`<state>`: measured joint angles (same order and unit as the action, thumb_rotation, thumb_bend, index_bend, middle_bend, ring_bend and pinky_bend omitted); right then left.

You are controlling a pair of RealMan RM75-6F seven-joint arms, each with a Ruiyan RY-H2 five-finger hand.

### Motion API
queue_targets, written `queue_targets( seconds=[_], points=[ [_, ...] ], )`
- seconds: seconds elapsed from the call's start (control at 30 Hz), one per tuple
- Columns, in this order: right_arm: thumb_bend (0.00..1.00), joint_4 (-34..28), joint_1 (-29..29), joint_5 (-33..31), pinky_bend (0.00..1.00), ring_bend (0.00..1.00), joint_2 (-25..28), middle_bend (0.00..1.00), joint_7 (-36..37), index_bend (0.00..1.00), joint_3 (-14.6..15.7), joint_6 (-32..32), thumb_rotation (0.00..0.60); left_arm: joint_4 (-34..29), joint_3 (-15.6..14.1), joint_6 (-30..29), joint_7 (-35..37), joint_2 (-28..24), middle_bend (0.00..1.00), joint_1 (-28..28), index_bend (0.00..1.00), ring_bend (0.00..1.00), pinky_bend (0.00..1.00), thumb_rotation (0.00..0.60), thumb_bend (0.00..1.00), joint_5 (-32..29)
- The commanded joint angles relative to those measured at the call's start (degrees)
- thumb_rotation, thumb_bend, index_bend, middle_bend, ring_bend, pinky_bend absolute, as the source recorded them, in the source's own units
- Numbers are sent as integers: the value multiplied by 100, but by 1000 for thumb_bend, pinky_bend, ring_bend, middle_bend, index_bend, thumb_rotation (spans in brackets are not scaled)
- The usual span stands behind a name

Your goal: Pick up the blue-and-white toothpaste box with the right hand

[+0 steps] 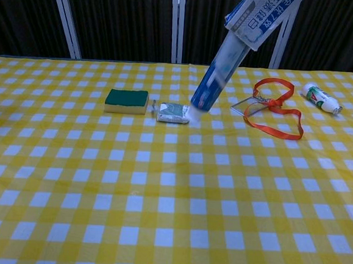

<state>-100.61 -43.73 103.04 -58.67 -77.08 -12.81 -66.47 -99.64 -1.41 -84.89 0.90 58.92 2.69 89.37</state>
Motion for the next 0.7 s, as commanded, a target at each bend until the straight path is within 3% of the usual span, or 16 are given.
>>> queue_targets(
  seconds=[0.03, 0.33, 0.43, 0.47, 0.7],
  points=[
    [355, -7, -39, 98, 432, 444, 114, 501, -203, 492, -18, 223, 600, -3, 0, 10, -6, 3, 0, 5, 0, 0, 0, 600, 0, -3],
    [356, 194, 157, 47, 433, 444, -8, 501, 16, 492, -16, 35, 600, 6, 3, 16, -14, 9, 0, 4, 0, 0, 0, 600, 0, -22],
    [355, 269, 410, -318, 433, 444, -187, 501, 673, 492, -20, -295, 600, 1, 2, 22, -18, 11, 0, 6, 0, 0, 0, 600, 0, -26],
    [355, 244, 618, -797, 432, 444, -366, 501, 1373, 491, 57, -353, 600, -7, -5, 34, -43, 19, 0, 10, 0, 0, 0, 600, 0, -16],
    [356, 496, 889, -1927, 431, 442, -1202, 499, 2725, 485, 355, 47, 600, -43, -28, 62, -196, 73, 0, 15, 0, 0, 0, 600, 0, 0]
  ],
)
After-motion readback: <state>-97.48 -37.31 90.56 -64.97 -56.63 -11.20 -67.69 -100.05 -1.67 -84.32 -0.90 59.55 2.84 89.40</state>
